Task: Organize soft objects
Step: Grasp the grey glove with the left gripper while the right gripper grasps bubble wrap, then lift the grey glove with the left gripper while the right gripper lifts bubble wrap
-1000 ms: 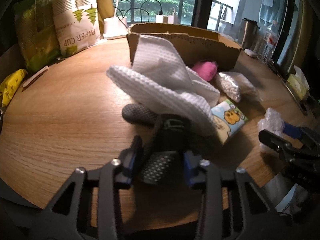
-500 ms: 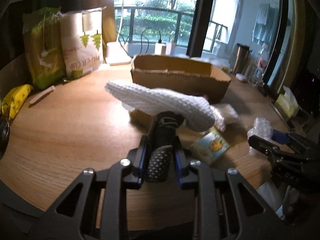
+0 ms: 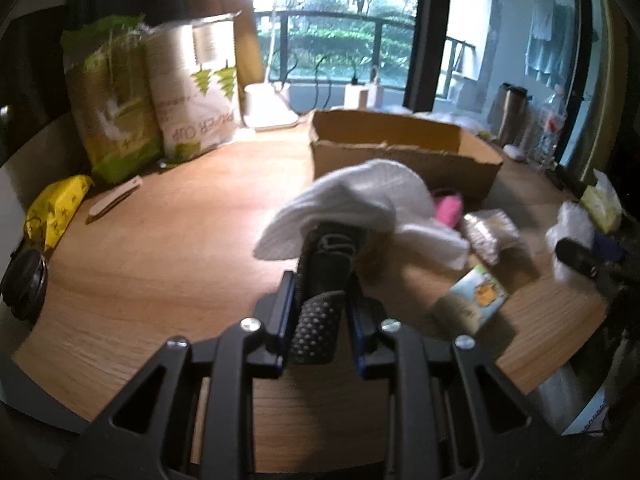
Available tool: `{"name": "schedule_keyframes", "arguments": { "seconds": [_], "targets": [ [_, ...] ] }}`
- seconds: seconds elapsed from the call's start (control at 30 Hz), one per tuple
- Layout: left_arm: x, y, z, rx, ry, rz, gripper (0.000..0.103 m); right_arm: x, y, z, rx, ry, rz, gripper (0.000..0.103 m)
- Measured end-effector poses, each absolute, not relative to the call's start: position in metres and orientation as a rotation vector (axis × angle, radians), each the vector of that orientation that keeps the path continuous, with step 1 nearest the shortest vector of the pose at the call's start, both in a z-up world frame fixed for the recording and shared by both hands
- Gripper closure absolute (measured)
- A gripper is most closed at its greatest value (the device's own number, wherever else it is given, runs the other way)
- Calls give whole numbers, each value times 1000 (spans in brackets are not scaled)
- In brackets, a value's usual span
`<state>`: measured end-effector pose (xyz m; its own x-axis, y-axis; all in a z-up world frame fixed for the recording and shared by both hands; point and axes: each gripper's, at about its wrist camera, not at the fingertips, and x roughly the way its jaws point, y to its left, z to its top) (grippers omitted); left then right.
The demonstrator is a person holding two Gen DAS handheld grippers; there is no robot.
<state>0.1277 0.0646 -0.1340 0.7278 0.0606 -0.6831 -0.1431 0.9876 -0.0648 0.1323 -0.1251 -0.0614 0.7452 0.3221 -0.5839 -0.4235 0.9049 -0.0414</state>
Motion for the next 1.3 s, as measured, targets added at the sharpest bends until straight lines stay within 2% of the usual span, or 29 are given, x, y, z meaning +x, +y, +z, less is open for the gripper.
{"name": "schedule_keyframes", "arguments": {
  "seconds": [0.33,0.77,1.0,1.3],
  "targets": [
    [122,96,-154,-167,777,138,79,144,-64,-57,-264,598,529,47],
    [116,193,-156,-326,736,276,79,157,16,-60,-362,626,613,47],
    [120,151,-152,-299,768,103,79,154,18,-61,-360,625,611,47],
    [136,47,-148,-107,813,-187,79,148,-23,-57,-302,610,566,47]
  ]
}}
